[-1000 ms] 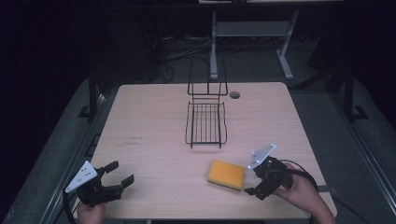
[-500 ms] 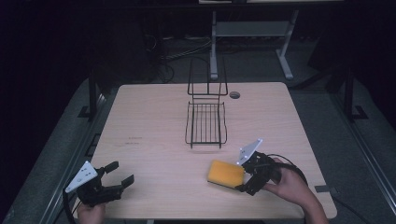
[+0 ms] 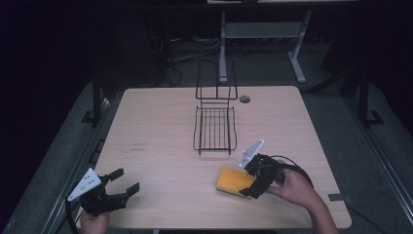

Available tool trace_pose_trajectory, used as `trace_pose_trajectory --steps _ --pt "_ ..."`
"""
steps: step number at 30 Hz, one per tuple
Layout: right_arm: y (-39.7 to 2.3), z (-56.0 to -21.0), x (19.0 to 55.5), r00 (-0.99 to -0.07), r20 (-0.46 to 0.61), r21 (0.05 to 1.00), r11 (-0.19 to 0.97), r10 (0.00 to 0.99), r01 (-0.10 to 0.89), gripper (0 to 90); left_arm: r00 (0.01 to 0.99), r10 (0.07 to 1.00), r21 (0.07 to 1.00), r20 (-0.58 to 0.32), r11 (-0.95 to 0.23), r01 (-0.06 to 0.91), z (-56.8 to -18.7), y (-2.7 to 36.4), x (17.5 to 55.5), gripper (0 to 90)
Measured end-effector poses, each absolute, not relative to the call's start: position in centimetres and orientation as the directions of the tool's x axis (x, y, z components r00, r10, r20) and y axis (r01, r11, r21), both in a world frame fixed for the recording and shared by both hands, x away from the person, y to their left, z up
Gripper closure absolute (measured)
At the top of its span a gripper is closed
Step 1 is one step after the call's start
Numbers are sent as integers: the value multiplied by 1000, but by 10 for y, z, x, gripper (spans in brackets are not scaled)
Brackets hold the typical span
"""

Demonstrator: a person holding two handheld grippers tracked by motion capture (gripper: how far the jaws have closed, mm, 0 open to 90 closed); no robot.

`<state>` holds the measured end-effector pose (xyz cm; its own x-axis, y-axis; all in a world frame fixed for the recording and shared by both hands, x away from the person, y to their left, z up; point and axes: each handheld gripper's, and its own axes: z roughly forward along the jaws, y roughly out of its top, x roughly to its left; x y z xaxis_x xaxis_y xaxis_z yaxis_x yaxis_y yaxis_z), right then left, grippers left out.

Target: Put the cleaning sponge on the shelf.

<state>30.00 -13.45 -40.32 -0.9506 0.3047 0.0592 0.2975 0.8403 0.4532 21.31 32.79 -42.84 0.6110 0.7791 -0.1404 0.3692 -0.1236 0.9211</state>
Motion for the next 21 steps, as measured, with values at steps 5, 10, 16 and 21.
trace_pose_trajectory --steps 5,10,16,21 --pt "-130 -404 303 -952 65 451 842 299 296 160 615 777 921 -136 -129 367 -428 328 214 140" --pt "-125 -404 306 -953 73 450 843 294 295 153 616 775 922 -138 -127 366 -428 327 214 140" --pt "-120 -408 310 -955 78 442 849 286 290 153 612 777 923 -144 -118 366 -428 328 213 140" --pt "-118 -412 313 -957 84 433 854 279 287 153 617 775 922 -138 -127 365 -428 327 213 140"
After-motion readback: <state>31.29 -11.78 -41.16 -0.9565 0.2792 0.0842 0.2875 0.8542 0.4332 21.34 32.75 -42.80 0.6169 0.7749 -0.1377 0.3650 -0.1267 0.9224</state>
